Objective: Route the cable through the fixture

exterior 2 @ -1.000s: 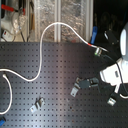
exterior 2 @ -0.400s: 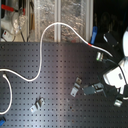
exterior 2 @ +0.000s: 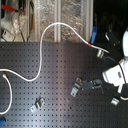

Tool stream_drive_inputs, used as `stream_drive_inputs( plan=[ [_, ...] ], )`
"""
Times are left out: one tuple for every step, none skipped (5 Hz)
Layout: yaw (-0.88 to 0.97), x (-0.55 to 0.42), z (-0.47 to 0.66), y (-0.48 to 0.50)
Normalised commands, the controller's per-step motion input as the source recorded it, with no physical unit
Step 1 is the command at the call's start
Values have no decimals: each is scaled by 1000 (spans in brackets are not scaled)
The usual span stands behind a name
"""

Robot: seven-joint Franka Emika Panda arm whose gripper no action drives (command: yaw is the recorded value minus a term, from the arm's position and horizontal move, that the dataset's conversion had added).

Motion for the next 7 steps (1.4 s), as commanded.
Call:
stream_drive_inputs(
  plan=[
    [446, -82, 54, -34],
    [469, -169, 146, -53],
    [437, -245, 217, -12],
    [203, -159, 155, -13],
    [106, -65, 176, 0],
    [0, 4, 231, 2],
    [0, 8, 448, 93]
  ],
)
